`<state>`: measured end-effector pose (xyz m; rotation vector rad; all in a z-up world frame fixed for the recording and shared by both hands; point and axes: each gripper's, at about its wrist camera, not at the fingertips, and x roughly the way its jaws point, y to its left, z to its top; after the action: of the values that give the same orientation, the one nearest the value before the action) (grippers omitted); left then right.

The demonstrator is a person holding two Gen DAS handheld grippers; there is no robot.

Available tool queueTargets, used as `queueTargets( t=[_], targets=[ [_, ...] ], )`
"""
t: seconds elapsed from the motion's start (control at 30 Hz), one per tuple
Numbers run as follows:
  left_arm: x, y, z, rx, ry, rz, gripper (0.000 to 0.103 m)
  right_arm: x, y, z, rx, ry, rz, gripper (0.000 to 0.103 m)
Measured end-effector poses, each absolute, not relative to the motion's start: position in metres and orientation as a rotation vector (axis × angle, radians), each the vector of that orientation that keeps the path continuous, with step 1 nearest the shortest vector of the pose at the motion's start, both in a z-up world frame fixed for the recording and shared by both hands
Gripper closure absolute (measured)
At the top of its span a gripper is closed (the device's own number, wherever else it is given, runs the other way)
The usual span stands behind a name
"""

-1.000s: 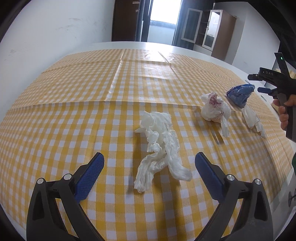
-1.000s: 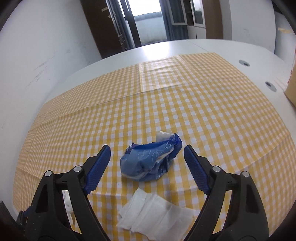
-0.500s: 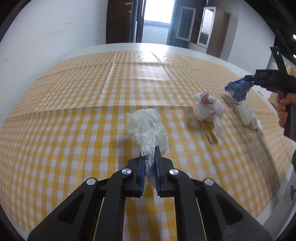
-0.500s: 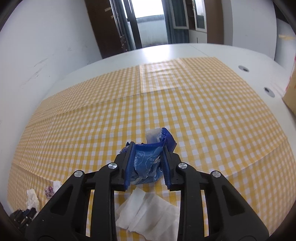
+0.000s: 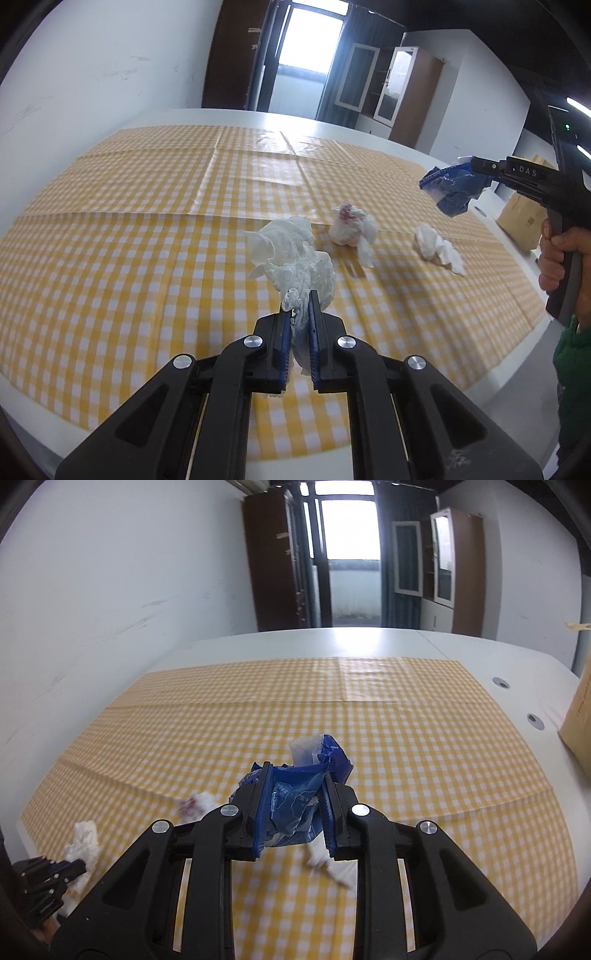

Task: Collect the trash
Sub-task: 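Carry the tissue with the left gripper while the right gripper carries the blue wrapper toward the wastebasket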

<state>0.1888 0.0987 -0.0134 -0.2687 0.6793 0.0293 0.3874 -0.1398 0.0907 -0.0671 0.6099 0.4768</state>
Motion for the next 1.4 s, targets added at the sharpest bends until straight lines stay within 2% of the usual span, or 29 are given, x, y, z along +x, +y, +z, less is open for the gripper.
queueTargets(
  t=[0.57,1.0,1.4],
  targets=[
    [0.102,0.082,0.012,-0.298,0.565,-0.027,0.095,0.232,-0.158,0.083,-0.072,0.547,0.6,0.081],
    [0.036,0.065,0.017,-0.308,0.518,-0.11,0.095,0.145,-0.167,0.071,-0.098,0.476,0.634,0.081],
    [0.0,0.045,-0.011,-0.287,0.576,-0.169,0.095,0.084,-0.168,0.039,-0.127,0.501,0.673,0.081]
  ],
)
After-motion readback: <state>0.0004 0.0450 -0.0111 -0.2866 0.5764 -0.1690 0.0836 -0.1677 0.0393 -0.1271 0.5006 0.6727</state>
